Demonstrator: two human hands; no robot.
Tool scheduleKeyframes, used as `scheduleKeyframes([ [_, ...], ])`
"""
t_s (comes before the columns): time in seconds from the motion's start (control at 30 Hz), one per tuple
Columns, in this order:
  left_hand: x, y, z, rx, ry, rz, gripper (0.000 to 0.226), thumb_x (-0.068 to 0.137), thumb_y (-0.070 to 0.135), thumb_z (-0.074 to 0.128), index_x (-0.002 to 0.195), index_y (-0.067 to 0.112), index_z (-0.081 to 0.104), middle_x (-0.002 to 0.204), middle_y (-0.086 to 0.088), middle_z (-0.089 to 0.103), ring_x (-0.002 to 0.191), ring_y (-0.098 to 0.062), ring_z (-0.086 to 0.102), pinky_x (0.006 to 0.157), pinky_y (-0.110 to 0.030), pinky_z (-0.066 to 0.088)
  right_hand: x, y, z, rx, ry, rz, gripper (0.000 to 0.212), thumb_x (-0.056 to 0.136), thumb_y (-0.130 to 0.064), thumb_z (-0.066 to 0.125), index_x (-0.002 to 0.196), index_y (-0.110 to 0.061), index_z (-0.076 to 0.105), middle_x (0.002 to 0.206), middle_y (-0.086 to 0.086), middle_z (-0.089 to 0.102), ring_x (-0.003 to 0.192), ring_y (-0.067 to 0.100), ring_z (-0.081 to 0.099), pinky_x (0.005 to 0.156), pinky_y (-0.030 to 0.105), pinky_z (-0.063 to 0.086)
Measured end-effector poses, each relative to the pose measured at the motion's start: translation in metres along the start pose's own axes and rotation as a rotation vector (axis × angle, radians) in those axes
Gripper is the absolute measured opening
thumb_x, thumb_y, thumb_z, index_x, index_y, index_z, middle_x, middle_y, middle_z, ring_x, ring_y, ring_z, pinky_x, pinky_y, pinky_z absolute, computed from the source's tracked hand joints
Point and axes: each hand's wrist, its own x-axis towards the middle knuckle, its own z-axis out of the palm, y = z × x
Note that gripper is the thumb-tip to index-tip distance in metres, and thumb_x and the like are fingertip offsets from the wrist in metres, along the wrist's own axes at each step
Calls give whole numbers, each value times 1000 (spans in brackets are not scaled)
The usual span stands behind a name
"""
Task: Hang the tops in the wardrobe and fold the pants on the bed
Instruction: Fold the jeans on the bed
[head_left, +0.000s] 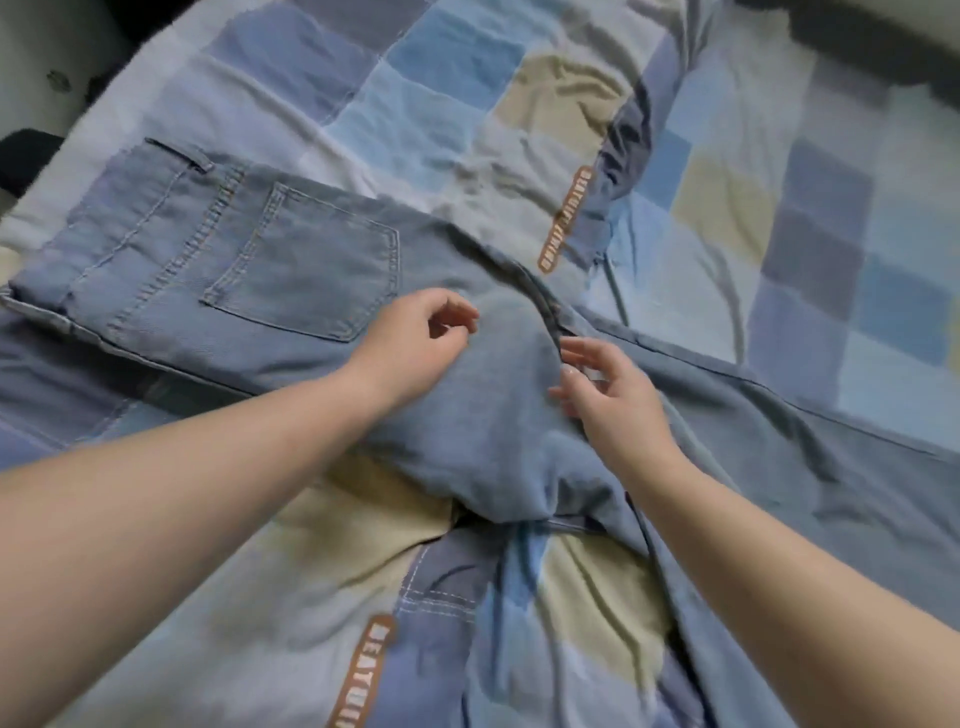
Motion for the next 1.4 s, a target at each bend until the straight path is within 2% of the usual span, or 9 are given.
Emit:
scheduleKeyframes([
  [0.3, -92, 42, 166, -30, -312, -195, 18, 87, 0, 58, 96, 14, 65, 100, -9, 71, 94, -22, 66, 90, -29, 49, -134, 131, -155, -228, 80, 142, 27, 92, -14, 57, 109, -33, 54, 117, -6, 59, 83, 3, 64, 78, 21, 48],
  [0.4, -124, 31, 219, -29, -350, -361, 14, 89, 7, 60, 102, 10, 65, 100, -10, 71, 92, -22, 67, 74, -27, 50, -185, 181, -197, -436, -55, 100, 28, 89, -12, 58, 110, -32, 57, 114, -11, 57, 82, -8, 58, 73, 11, 44],
  [0.57, -194, 29, 309, -96, -353, -560, 29, 91, 5, 60, 118, -2, 55, 94, -11, 62, 73, -16, 59, 45, -8, 41, -268, 261, -263, -931, -288, -184, 53, 62, -1, 73, 112, -16, 68, 126, 10, 61, 107, 29, 63, 79, 37, 54],
  [0.67, -224, 34, 348, -127, -267, -600, 33, 90, 8, 62, 120, 2, 50, 87, -9, 61, 71, -18, 57, 51, -20, 44, -298, 299, -287, -1142, -264, -293, 64, 49, -7, 76, 112, -17, 71, 129, 17, 60, 112, 32, 62, 84, 47, 53],
  [0.83, -264, 44, 395, -270, -404, -725, 19, 90, 17, 65, 108, 13, 60, 105, -3, 70, 94, -16, 67, 77, -32, 56, -309, 349, -311, -1228, -124, -285, 60, 69, -5, 37, 120, -15, 67, 130, 21, 57, 117, 34, 58, 89, 58, 46],
  [1.03, -241, 98, 416, -370, -239, -479, 13, 89, 20, 63, 80, 16, 72, 83, 1, 75, 77, -11, 71, 61, -25, 55, -290, 350, -325, -828, 157, -234, 42, 54, 1, 70, 93, -15, 73, 95, 1, 73, 90, 21, 70, 92, 58, 43],
  [1.17, -180, 173, 432, -393, -230, -262, 26, 88, 28, 64, 63, 30, 69, 60, 10, 63, 59, -5, 60, 49, -21, 46, -261, 314, -368, -170, 393, 40, 36, 86, 2, 53, 98, -31, 62, 81, -13, 68, 79, 13, 64, 71, 23, 48],
  [1.27, -121, 235, 462, -427, -194, -100, 16, 83, 33, 64, 71, 23, 67, 71, 5, 65, 77, -14, 61, 65, -28, 49, -207, 284, -421, 42, 592, 12, 24, 92, -10, 54, 85, -33, 59, 75, -21, 62, 73, -3, 57, 60, 7, 38],
  [1.4, -69, 281, 504, -485, -239, -48, 21, 93, 30, 55, 101, 12, 63, 107, -9, 69, 102, -26, 66, 92, -43, 53, -129, 281, -480, 46, 750, 183, 17, 93, -31, 56, 85, -17, 59, 72, -5, 59, 70, 18, 50, 56, 19, 36],
])
